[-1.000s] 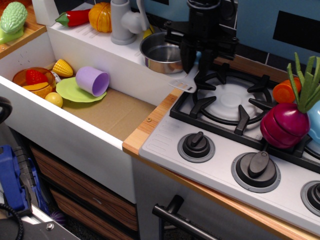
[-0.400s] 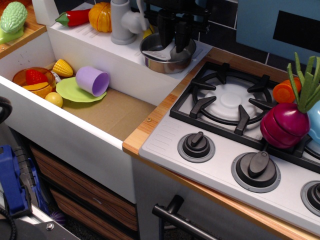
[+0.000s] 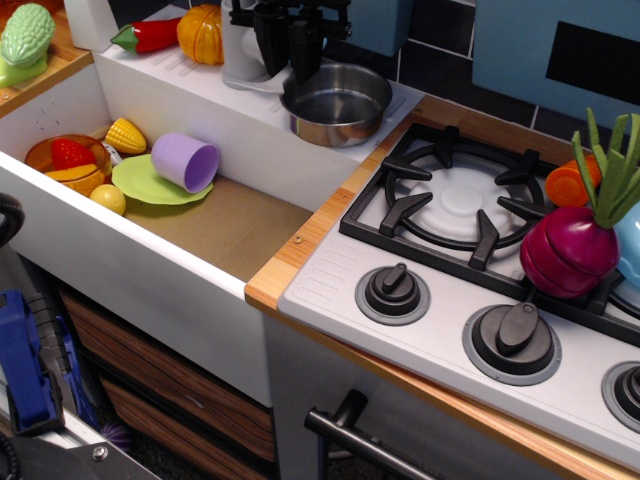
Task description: Put spatula in pan
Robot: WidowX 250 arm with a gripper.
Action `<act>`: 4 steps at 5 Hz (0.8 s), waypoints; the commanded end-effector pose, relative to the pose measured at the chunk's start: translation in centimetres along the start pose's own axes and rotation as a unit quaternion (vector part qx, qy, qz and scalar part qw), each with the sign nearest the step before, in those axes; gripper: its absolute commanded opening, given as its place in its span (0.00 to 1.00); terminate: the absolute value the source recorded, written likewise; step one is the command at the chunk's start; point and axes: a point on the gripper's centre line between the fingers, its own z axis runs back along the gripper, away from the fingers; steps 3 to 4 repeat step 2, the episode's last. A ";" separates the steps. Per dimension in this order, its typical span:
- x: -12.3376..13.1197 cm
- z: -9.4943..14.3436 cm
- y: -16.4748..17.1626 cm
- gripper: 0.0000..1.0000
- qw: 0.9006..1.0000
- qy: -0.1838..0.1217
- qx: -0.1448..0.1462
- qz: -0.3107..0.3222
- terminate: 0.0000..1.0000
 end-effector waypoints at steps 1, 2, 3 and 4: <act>1.2 1.1 0.5 0.00 0.997 -0.065 0.027 -0.021 0.00; 1.7 1.0 0.9 0.00 0.996 -0.072 0.033 -0.029 1.00; 1.7 1.0 0.9 0.00 0.996 -0.072 0.033 -0.029 1.00; 1.7 1.0 0.9 0.00 0.996 -0.072 0.033 -0.029 1.00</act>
